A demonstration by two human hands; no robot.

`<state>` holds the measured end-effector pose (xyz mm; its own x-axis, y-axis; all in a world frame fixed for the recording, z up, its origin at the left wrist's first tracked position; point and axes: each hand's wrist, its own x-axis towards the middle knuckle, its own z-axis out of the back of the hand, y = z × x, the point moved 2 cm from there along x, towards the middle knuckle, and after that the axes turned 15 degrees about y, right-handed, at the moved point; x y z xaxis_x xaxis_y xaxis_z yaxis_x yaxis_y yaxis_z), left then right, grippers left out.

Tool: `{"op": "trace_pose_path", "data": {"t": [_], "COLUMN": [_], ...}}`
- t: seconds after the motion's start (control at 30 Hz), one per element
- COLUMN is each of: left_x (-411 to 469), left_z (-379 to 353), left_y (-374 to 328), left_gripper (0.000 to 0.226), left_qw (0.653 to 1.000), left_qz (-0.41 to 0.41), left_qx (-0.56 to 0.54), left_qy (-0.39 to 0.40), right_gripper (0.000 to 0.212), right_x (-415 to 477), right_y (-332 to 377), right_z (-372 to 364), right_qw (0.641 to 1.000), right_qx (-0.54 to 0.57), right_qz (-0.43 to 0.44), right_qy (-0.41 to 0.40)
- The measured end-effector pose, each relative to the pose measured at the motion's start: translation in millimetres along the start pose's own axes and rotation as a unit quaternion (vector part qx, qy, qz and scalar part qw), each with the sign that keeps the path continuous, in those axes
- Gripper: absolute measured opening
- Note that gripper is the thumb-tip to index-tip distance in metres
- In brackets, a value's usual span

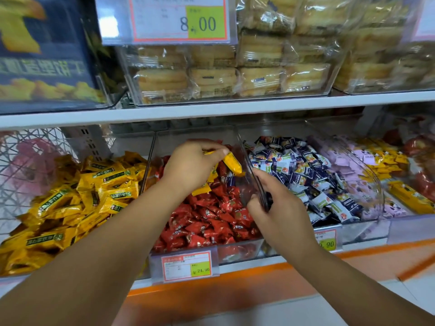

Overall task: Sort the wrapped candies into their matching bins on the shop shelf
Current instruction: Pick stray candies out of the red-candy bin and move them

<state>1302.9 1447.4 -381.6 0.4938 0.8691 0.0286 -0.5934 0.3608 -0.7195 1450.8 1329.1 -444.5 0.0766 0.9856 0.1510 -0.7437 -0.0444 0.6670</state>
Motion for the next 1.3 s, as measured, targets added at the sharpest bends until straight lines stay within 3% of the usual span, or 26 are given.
{"op": "trace_pose_path", "data": {"t": [0.23,0.4,0.47,0.6,0.7,0.8,0.9,1.03,1.3], "left_x": [-40,-72,-81,-95,-99,-99,-98,-99,-61], "left_z": [41,98,114,101,81,79,76,62,71], "left_y": [7,37,67,131,154,133,114,117,144], "left_gripper": [0.036,0.021,0.019,0.042,0.061,0.063,0.071,0.071,0.064], "left_qw": [0.997,0.981,0.974,0.974,0.954,0.942,0.954,0.932,0.909], "left_qz": [0.02,0.069,0.111,0.132,0.136,0.119,0.098,0.123,0.214], "left_qx": [0.012,-0.044,-0.02,0.089,0.215,0.263,0.263,0.341,0.355], "left_qy": [-0.077,-0.176,-0.194,-0.158,-0.157,-0.172,-0.103,0.003,0.045], "right_gripper": [0.05,0.045,0.045,0.052,0.058,0.061,0.067,0.072,0.069], "right_x": [-2,-6,-8,-12,-16,-22,-24,-22,-20], "right_y": [8,14,17,18,14,11,11,6,8], "right_z": [2,6,7,10,14,20,18,8,7], "right_qw": [1.0,1.0,1.0,0.997,0.988,0.985,0.986,0.98,0.979], "right_qx": [-0.005,-0.001,-0.004,-0.076,-0.157,-0.169,-0.156,-0.192,-0.197], "right_qz": [-0.024,-0.022,-0.011,0.01,0.007,-0.019,-0.043,-0.053,-0.05], "right_qy": [0.007,0.0,0.01,0.015,-0.003,0.012,0.029,0.022,0.002]}}
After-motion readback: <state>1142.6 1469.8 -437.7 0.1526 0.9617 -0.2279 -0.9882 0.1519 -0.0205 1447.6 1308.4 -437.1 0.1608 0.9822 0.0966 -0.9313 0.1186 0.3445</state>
